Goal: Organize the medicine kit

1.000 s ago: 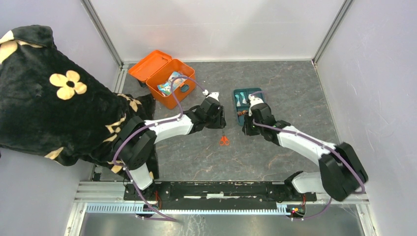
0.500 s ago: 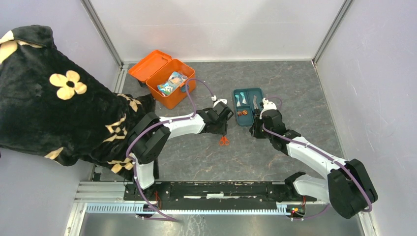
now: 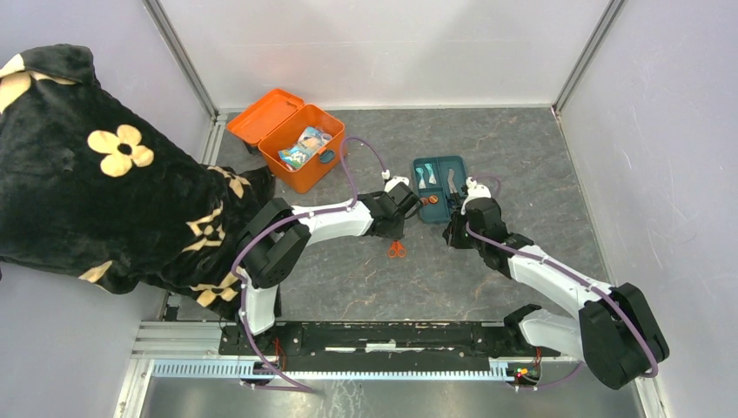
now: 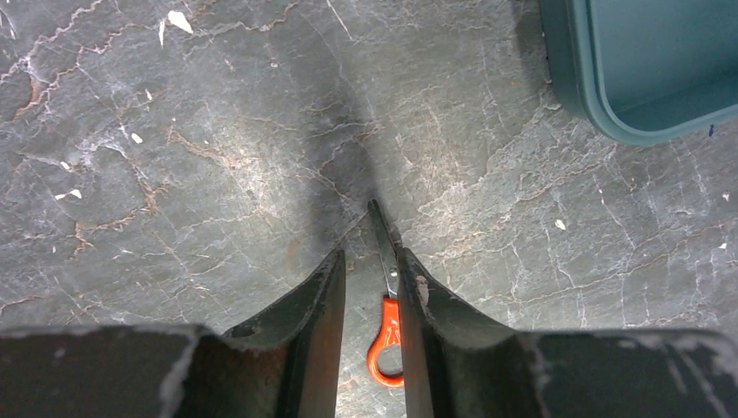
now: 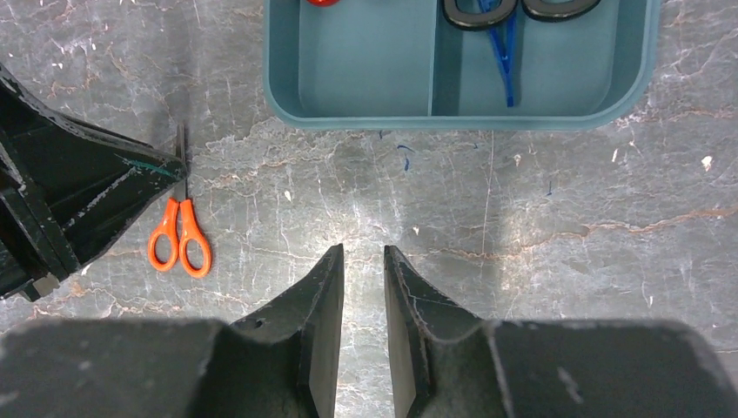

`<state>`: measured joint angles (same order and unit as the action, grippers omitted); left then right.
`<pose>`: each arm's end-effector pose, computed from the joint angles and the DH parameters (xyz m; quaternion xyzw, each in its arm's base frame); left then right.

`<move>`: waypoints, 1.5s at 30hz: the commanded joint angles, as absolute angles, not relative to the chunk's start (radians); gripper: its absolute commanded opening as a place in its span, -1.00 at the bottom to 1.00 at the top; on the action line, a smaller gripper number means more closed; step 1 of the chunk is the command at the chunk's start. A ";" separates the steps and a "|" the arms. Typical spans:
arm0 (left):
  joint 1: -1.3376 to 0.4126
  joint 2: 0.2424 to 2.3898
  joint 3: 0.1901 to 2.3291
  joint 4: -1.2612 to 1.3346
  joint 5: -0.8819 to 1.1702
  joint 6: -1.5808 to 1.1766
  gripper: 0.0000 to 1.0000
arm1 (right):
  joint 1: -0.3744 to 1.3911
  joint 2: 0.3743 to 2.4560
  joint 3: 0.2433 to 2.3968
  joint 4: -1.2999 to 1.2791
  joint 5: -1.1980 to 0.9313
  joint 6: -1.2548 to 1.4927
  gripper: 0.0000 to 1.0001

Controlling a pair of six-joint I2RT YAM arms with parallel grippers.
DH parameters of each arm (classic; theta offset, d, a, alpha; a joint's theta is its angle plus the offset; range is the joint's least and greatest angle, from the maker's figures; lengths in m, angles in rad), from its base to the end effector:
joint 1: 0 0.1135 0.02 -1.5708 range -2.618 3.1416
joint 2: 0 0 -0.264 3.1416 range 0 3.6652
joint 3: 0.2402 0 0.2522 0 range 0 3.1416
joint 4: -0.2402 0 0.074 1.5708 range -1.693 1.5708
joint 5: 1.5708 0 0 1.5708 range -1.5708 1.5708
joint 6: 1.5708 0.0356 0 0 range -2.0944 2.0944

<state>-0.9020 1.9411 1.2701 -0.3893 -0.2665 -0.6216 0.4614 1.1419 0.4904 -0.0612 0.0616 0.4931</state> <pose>0.2539 -0.3062 0.1598 0.1008 0.9543 -0.0797 0.2698 0.2018 0.0979 0.1811 0.0272 0.9086 0.1661 0.3822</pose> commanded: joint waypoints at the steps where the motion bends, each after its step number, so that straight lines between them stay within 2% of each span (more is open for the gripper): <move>1: -0.926 1.997 1.295 -0.448 -0.284 -0.605 -0.31 | 0.455 1.114 0.470 -0.026 0.048 0.498 -0.42; 14: -0.951 2.084 1.346 -0.526 -0.310 -0.592 -0.35 | 0.456 1.112 0.406 -0.014 -0.030 0.500 -0.41; 18: -0.951 2.095 1.342 -0.531 -0.304 -0.592 -0.55 | 0.455 1.105 0.388 -0.007 -0.059 0.509 -0.40; 24: -0.952 2.102 1.337 -0.532 -0.307 -0.593 -0.95 | 0.455 1.124 0.301 0.193 -0.258 0.599 -0.33; 33: -0.952 2.093 1.319 -0.515 -0.310 -0.601 -0.95 | 0.457 1.251 0.214 0.552 -0.396 0.843 -0.27; 45: -0.941 2.019 1.260 -0.387 -0.184 -0.607 -0.96 | 0.469 1.316 0.213 0.603 -0.383 0.885 -0.25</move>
<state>-0.9405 1.9938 1.3266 -0.3817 -0.3084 -0.5999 0.4644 1.3121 0.2203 0.5304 -0.3744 0.8661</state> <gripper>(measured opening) 0.032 0.371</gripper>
